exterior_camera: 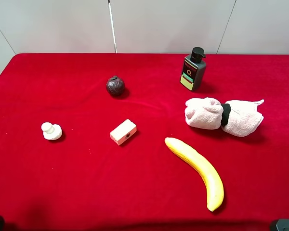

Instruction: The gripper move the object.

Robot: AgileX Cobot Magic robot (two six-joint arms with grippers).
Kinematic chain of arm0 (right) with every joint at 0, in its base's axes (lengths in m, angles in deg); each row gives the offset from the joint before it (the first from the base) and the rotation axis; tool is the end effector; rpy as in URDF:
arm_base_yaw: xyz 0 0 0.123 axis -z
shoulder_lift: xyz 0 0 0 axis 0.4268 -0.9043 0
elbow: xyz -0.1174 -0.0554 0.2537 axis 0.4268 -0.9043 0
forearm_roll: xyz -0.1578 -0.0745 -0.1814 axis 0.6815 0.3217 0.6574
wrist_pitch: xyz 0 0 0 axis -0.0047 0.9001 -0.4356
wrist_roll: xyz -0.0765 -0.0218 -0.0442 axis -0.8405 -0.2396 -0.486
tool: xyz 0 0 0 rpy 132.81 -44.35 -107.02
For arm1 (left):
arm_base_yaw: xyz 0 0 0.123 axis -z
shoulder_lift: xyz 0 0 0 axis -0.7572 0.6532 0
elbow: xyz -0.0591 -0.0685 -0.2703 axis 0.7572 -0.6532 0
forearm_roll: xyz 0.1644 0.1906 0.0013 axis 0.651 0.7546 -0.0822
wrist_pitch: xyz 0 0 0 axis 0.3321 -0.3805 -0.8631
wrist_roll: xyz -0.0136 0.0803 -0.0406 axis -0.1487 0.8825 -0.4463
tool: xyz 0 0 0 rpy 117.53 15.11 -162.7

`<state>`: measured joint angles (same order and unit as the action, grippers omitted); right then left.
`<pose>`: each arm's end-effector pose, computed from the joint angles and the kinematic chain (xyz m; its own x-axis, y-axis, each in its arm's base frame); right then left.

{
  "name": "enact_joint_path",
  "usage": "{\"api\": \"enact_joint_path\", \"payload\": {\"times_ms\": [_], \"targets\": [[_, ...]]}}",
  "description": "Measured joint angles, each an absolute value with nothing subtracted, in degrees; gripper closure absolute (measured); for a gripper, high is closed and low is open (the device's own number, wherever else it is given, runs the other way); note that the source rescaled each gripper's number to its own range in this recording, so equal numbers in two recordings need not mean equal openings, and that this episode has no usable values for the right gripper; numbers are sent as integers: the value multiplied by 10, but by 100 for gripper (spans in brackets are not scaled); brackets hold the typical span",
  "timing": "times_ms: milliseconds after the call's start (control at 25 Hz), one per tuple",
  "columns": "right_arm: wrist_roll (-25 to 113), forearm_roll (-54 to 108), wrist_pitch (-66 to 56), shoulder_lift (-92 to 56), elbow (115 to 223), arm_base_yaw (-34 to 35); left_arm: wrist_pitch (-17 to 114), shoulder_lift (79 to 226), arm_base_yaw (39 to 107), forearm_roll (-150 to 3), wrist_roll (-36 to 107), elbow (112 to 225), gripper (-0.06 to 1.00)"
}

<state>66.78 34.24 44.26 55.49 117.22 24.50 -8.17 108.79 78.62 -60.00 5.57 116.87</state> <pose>-0.0038 0.0014 0.2795 -0.4177 0.0042 -0.9086 -0.0238 0.9996 0.0156 0.0620 -0.0349 0.2556 -0.6992 0.4733 -0.5358 0.5405 0.8405 0.0371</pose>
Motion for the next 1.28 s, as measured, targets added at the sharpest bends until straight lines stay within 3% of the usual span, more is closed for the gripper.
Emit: {"api": "enact_joint_path", "payload": {"times_ms": [320,560,1280], "targets": [[668,342,443,555,1172,245,-83,997,644,-600,55,1168,-6],[668,342,443,555,1172,245,-83,931,586,-600,55,1168,-6],[668,342,442,555,1172,245,-84,791,551,-600,55,1166,-6]]}}
